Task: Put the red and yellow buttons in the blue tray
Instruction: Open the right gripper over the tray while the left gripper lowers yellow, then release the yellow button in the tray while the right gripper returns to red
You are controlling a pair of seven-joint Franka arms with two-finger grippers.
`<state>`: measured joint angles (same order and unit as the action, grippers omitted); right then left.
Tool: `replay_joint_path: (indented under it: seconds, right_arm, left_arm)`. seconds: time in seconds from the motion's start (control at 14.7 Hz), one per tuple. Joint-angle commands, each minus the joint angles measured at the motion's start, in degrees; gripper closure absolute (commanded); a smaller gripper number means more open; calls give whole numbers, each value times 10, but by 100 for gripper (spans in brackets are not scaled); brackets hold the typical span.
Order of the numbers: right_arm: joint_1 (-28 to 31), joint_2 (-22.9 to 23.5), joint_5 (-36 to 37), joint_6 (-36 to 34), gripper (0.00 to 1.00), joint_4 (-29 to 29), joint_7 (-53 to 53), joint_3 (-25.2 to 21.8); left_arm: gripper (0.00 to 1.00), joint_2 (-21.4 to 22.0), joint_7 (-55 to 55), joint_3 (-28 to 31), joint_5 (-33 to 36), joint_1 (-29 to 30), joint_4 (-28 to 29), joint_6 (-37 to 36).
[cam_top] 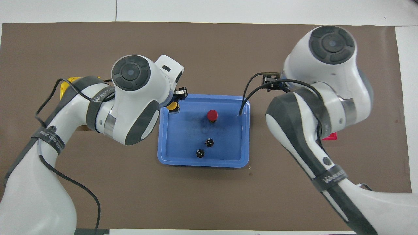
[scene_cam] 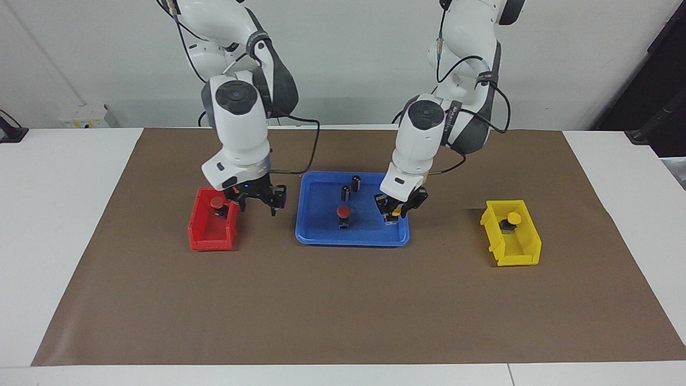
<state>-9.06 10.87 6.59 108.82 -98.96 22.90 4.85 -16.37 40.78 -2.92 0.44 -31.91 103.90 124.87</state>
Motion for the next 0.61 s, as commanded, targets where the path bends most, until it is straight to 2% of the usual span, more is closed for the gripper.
replay_joint_path:
  seconds: [0.0, 0.07, 0.14, 0.2, 0.27, 0.34, 0.41, 0.55]
  right_arm:
    - [42, -48, -9, 30, 20, -95, -60, 10]
    - [58, -58, -10, 61, 20, -126, -78, 10]
    - [71, -66, -24, 92, 20, -154, -104, 10]
    - [80, -75, -42, 112, 20, -180, -124, 10]
    - [93, -82, -47, 121, 20, -199, -138, 10]
    - [105, -88, -49, 132, 21, -215, -154, 10]
    - [108, -92, -49, 147, 22, -228, -159, 10]
    - [107, -100, -49, 172, 24, -254, -157, 10]
  left_arm:
    - [98, 13, 25, 9, 3, -19, 36, 45]
    - [98, 6, 25, 8, 3, -20, 36, 47]
    - [93, 6, 24, 8, 3, -20, 36, 48]
    - [80, 6, 22, 8, 4, -20, 36, 46]
    - [54, 6, 22, 8, 4, -20, 36, 46]
    - [33, 6, 22, 8, 3, -20, 36, 44]
    - [28, 6, 23, 9, 4, -21, 36, 42]
    - [11, 6, 24, 9, 4, -27, 32, 34]
